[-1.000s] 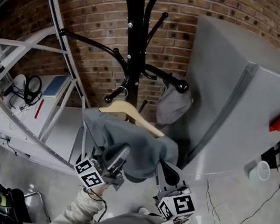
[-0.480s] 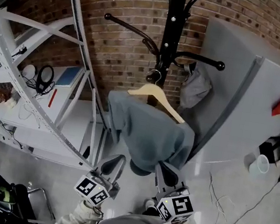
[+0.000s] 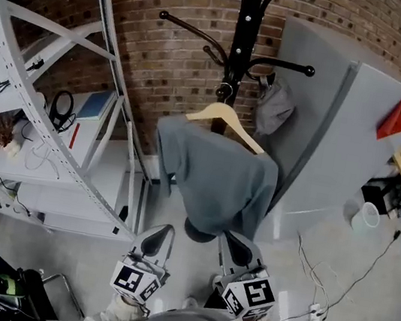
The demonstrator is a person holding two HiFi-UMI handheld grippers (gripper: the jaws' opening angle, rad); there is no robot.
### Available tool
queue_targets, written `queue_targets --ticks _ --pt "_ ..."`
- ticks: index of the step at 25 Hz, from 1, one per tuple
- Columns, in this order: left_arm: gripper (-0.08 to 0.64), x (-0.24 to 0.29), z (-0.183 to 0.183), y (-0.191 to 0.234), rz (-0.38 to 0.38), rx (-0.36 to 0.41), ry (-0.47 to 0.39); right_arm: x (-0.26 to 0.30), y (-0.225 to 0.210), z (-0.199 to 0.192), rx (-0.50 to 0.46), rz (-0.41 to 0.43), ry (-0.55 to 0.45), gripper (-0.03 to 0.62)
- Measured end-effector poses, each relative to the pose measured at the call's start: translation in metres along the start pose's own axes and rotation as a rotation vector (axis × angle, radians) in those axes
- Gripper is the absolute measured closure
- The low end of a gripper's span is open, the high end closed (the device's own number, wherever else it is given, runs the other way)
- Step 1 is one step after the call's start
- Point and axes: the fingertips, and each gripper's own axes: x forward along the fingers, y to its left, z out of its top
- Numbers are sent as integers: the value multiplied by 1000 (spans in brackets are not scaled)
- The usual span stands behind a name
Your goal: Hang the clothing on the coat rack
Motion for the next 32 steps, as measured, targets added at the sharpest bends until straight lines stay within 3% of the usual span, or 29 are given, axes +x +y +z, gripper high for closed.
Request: queue_targets --ticks 6,16,32 --pt "552 -15 1 -11 0 7 10 -20 9 -9 6 -35 10 569" --pt "552 -21 4 -18 -2 -5 -5 -25 20 2 -24 -15 18 569" --pt "552 5 1 -38 12 11 11 -27 -3 10 -15 29 3 569"
